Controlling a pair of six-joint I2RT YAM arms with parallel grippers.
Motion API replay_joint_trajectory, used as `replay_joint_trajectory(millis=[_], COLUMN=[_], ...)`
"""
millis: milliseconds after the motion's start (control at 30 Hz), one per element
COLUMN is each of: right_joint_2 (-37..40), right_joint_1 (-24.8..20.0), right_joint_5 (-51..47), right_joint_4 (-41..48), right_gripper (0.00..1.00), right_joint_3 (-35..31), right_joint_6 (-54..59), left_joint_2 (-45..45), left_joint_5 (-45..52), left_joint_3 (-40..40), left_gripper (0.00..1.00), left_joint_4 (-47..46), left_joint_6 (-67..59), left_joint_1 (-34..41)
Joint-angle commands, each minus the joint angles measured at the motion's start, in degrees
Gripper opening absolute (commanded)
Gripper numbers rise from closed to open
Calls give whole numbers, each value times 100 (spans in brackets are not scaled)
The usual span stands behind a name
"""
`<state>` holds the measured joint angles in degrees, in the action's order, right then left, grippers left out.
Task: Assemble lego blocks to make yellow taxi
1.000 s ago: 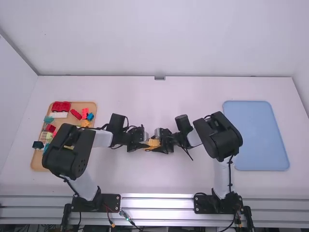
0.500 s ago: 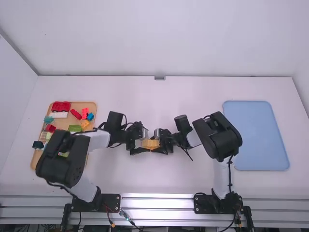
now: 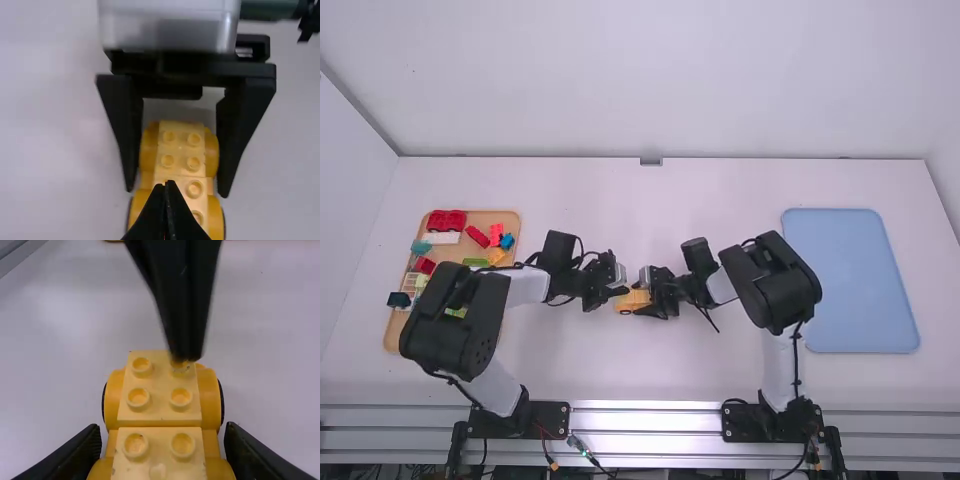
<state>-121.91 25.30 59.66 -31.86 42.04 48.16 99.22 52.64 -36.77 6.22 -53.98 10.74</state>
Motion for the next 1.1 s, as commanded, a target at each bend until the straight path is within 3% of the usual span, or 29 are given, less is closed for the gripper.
replay_joint_trajectory(millis=[0, 533, 833, 867, 900, 933, 967, 1000, 1067], right_joint_2=[-79, -79, -79, -79, -79, -79, -79, -79, -79], right_joint_1=[26, 24, 24, 24, 9, 0, -24, -42, -79], right_joint_5=[-98, -105, -321, -350, -431, -459, -525, -599, -614], right_joint_4=[63, 66, 48, 17, -31, -52, -129, -184, -219], right_gripper=[63, 63, 64, 64, 64, 64, 64, 64, 64], right_joint_3=[9, 39, 42, 42, 42, 42, 42, 46, 39], right_joint_6=[-31, -31, -33, -35, -42, -79, -229, -389, -466], left_joint_2=[153, 577, -546, -758, -1080, -1200, -1410, -1589, -1891], left_joint_5=[330, -1309, -400, -422, -557, -614, -769, -909, -1176], left_joint_3=[4, 46, -599, -673, -785, -822, -879, -914, -933], left_gripper=[2, 2, 2, 6, 33, 42, 90, 99, 99], left_joint_4=[-17, -175, -678, -776, -951, -1023, -1143, -1209, -1263], left_joint_6=[15, 361, 66, 59, 61, 63, 61, 68, 245], left_joint_1=[50, 170, -105, -173, -293, -330, -413, -476, -608])
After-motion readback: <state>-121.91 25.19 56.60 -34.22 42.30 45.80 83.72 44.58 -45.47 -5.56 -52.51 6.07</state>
